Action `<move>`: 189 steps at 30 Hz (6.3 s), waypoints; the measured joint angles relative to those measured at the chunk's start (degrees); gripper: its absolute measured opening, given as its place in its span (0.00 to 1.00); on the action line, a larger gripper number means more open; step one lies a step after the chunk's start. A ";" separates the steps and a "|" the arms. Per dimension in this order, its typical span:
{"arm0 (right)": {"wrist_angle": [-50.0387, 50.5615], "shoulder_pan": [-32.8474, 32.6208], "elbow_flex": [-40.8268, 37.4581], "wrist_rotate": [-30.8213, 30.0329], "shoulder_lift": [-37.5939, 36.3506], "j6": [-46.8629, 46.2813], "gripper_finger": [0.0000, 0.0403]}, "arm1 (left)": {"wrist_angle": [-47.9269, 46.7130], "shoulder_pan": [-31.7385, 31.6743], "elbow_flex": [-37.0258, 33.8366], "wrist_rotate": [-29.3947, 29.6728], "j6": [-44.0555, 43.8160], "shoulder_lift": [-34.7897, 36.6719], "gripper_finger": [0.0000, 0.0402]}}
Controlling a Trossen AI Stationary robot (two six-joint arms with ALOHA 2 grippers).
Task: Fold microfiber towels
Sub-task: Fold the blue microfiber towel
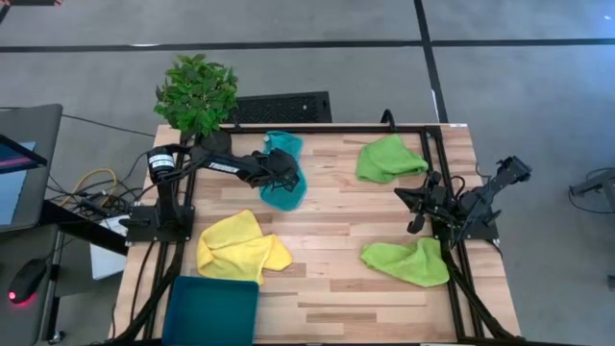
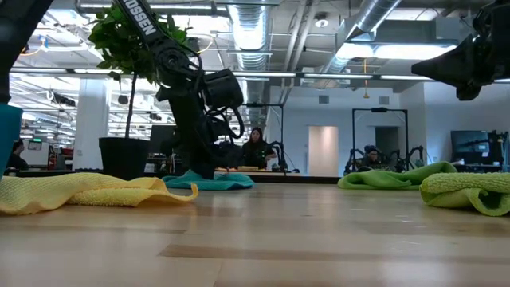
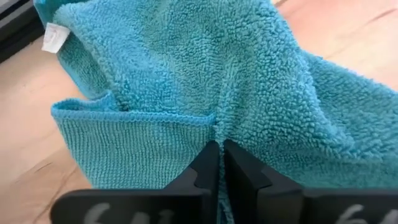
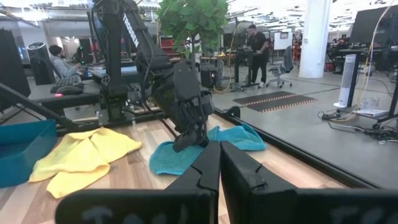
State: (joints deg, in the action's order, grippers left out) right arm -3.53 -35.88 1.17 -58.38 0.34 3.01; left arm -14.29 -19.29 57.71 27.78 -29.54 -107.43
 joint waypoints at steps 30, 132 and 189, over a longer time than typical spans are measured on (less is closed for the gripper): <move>-0.36 0.02 0.02 0.00 0.00 -0.02 0.09 | -5.36 19.37 5.57 -14.30 -9.12 2.07 0.00; 4.79 -0.02 9.90 10.55 12.41 -4.55 0.09 | -28.80 24.02 11.77 -9.08 -9.52 0.47 0.35; 6.49 -0.02 9.86 10.57 12.39 -4.55 0.09 | -49.28 25.81 10.41 -2.00 -43.94 0.47 0.00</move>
State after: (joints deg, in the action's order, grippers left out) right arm 2.96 -35.90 11.03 -47.82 12.73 -1.54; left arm -63.57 6.52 68.12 25.78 -73.48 -106.96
